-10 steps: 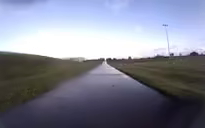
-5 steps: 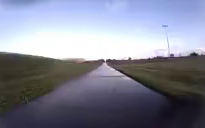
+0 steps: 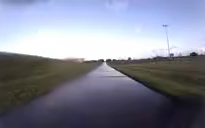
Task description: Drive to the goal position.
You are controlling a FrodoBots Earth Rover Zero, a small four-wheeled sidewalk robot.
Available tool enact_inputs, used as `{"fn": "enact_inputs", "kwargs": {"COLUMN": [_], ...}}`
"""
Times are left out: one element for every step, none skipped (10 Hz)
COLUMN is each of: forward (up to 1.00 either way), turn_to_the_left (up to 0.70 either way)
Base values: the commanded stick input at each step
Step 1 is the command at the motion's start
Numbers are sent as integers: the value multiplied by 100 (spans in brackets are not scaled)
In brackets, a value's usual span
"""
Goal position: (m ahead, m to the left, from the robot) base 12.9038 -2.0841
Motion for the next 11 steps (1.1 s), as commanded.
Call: {"fn": "enact_inputs", "kwargs": {"forward": [45, 45, 45, 45, 45, 45, 45, 45, 45, 45, 45], "turn_to_the_left": [0, 0, 0, 0, 0, 0, 0, 0, 0, 0, 0]}}
